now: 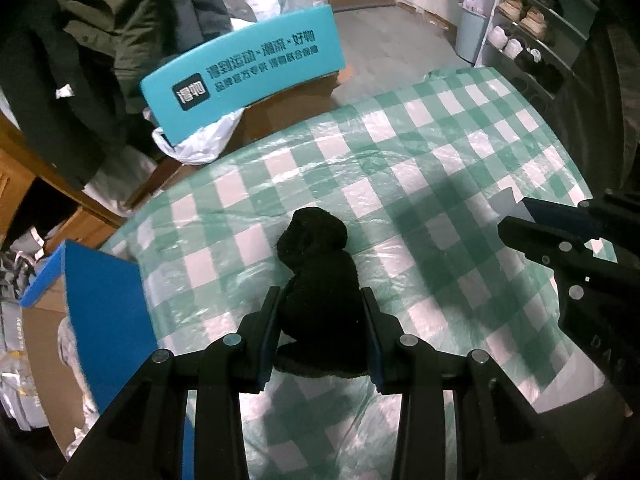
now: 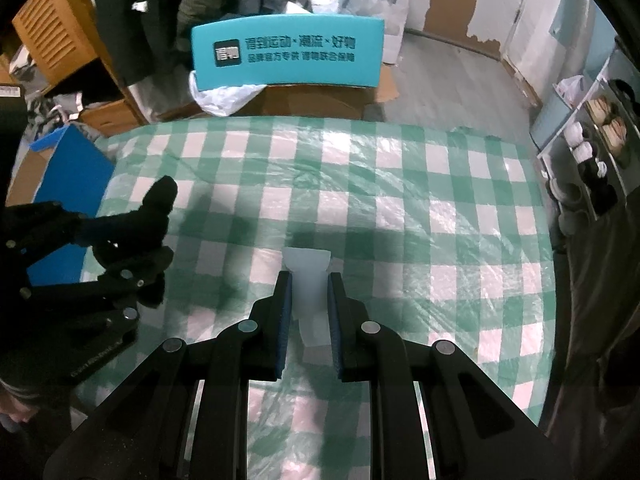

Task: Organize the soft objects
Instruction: 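Lift and carry the black sock over the box with the left tool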

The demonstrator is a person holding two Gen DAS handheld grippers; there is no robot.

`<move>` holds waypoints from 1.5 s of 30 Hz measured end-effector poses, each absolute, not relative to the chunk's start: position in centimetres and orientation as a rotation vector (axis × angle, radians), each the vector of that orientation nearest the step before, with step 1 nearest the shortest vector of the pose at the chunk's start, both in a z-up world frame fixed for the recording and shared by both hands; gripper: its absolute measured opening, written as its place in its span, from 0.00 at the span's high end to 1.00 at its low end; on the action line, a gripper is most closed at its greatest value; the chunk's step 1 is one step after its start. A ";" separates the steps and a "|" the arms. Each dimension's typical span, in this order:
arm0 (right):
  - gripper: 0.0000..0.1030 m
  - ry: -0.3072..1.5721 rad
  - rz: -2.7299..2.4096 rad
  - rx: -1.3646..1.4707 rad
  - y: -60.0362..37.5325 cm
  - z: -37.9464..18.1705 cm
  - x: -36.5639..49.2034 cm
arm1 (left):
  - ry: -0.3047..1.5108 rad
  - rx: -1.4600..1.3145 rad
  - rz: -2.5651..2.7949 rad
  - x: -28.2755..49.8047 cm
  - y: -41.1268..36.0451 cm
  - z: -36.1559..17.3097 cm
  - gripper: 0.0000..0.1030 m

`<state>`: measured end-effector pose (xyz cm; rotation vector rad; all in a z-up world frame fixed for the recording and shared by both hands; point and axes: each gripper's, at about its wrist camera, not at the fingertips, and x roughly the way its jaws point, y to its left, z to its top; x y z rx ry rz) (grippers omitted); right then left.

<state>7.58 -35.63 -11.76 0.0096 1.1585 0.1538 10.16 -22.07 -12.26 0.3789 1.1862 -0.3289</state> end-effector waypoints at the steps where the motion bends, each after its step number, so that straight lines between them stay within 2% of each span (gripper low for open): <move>1: 0.85 1.156 0.160 0.009 -35.5 -11.5 7.4 | 1.182 0.378 -0.328 9.9 -21.7 -11.9 0.63; 22: 0.86 1.059 0.308 -0.056 -28.6 -6.0 4.6 | 1.075 0.292 -0.228 5.4 -12.3 -6.1 0.63; 45: 0.85 1.021 0.479 -0.113 -17.1 -3.4 6.2 | 1.055 0.158 -0.074 4.8 -0.4 -3.7 0.63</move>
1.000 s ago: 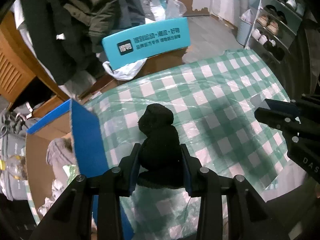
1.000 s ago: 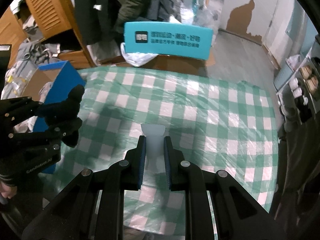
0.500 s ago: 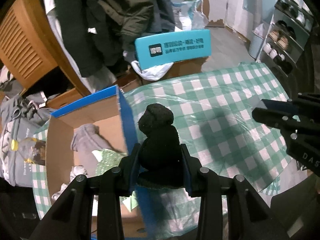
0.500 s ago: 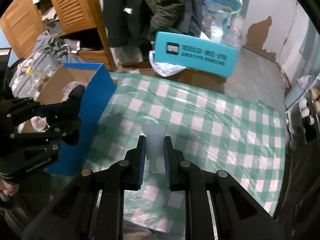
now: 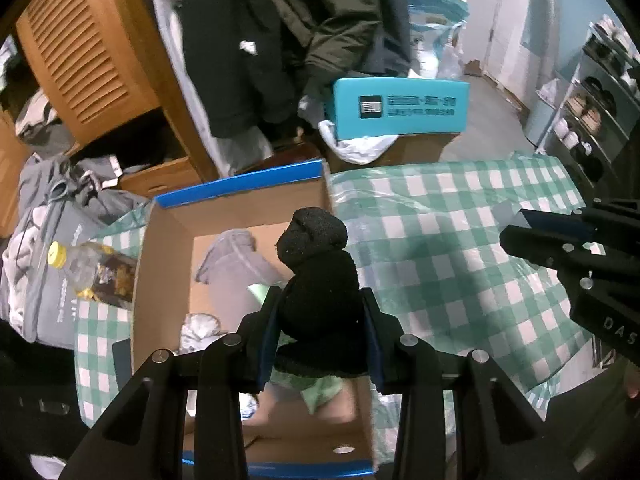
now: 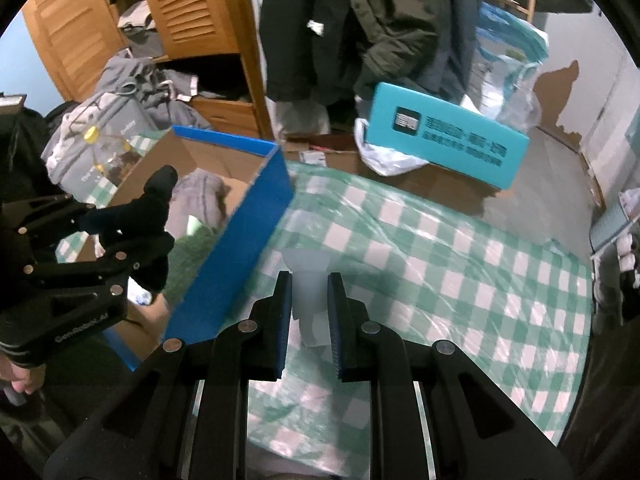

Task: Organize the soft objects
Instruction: 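Lift and carry the black sock over the box with the left tool, then open the left tool to drop the black sock into the box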

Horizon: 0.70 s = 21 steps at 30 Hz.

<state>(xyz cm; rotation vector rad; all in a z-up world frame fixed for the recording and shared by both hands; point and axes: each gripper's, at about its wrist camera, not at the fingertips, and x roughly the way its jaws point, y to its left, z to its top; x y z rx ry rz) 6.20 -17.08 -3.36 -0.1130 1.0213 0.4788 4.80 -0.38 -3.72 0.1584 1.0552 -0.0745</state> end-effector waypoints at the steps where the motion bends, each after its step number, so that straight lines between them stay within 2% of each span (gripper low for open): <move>1: 0.85 1.020 0.487 -0.114 -16.5 -3.3 6.4 | 1.058 0.153 -0.067 4.9 0.1 -3.8 0.63; 21: 0.85 1.051 0.611 -0.146 -7.0 -3.7 8.5 | 1.108 0.038 0.035 5.4 8.7 -6.0 0.63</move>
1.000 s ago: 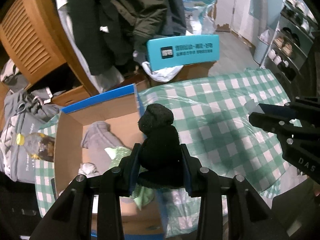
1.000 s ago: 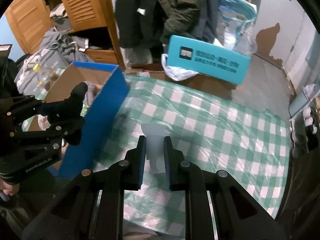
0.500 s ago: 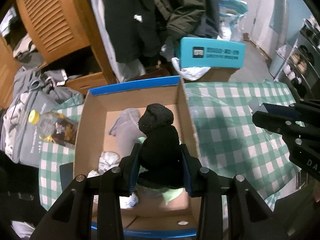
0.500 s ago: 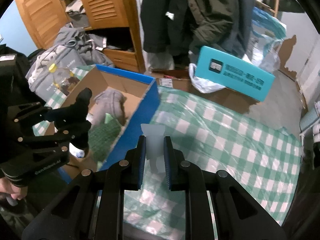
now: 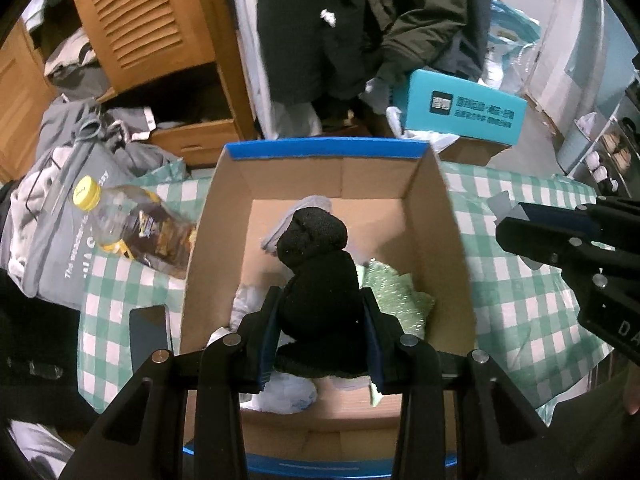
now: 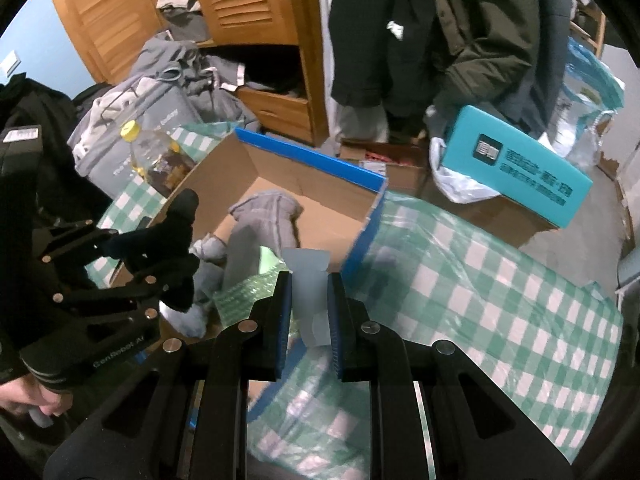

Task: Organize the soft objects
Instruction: 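Open the left tool to drop the black sock into the box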

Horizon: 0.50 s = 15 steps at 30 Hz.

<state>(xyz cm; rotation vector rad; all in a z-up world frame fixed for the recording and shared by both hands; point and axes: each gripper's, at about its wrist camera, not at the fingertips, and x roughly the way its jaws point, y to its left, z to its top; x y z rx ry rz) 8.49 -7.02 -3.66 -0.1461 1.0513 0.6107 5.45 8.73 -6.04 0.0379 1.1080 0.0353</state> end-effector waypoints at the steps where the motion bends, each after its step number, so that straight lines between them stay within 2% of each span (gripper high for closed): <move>1: 0.85 1.056 0.616 -0.148 -6.6 -3.8 8.6 | 1.115 0.029 0.036 5.5 9.1 -6.3 0.63; 15: 0.84 1.100 0.649 -0.142 -3.3 -5.4 10.2 | 1.167 -0.046 0.044 6.4 11.5 -8.2 0.62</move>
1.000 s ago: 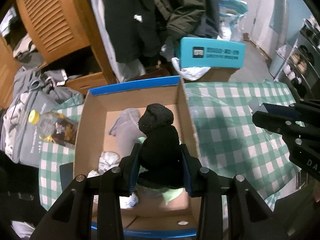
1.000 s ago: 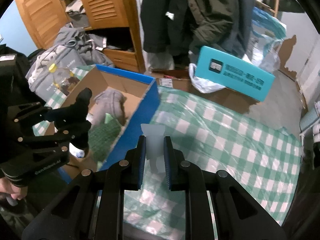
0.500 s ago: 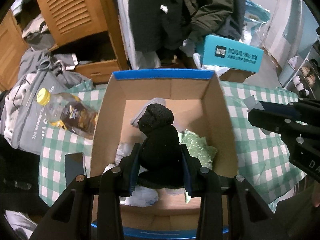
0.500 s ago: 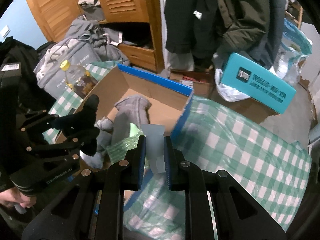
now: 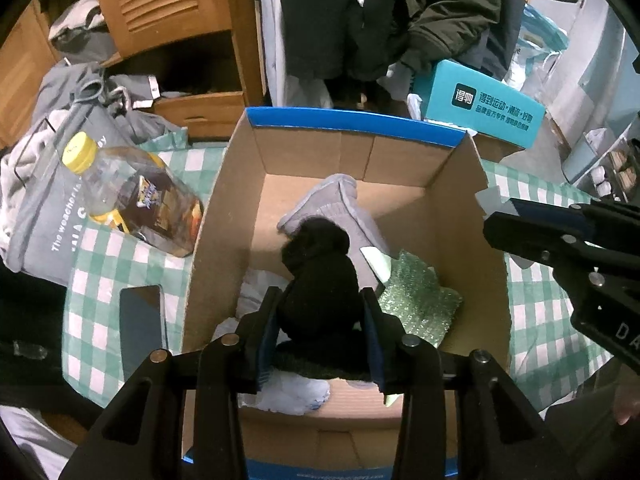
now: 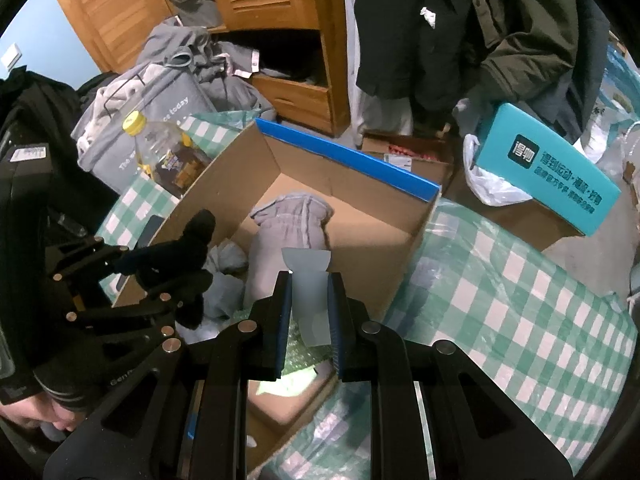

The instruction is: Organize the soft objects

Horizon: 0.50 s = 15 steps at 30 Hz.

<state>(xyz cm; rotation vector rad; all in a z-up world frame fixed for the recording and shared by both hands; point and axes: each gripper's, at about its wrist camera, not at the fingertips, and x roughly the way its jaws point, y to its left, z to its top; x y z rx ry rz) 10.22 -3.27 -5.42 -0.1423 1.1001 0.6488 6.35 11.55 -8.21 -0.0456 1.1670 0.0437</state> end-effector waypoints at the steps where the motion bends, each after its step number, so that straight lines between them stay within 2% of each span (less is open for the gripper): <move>1: 0.83 1.103 0.648 -0.141 -3.2 -5.5 10.3 | 1.170 -0.049 0.045 6.4 11.6 -8.3 0.62; 3: 0.82 1.106 0.644 -0.142 -3.1 -5.5 10.4 | 1.173 -0.052 0.046 6.4 11.5 -8.4 0.61; 5: 0.81 1.107 0.639 -0.144 -3.0 -5.5 10.4 | 1.173 -0.051 0.048 6.3 11.5 -8.3 0.55; 6: 0.79 1.106 0.639 -0.143 -3.0 -5.5 10.4 | 1.168 -0.049 0.051 6.2 11.5 -8.2 0.49; 7: 0.77 1.106 0.639 -0.141 -3.0 -5.4 10.4 | 1.162 -0.046 0.055 6.1 11.5 -8.0 0.43; 9: 0.65 1.101 0.637 -0.134 -3.1 -5.3 10.4 | 1.150 -0.040 0.061 5.9 11.5 -7.7 0.37; 12: 0.63 1.098 0.635 -0.127 -3.4 -5.1 10.3 | 1.145 -0.039 0.065 5.6 11.7 -7.3 0.34; 13: 0.62 1.093 0.630 -0.124 -3.5 -4.9 10.2 | 1.144 -0.040 0.064 5.5 11.7 -7.1 0.30; 15: 0.52 1.084 0.619 -0.119 -3.9 -4.5 10.1 | 1.136 -0.034 0.073 5.3 11.7 -6.7 0.25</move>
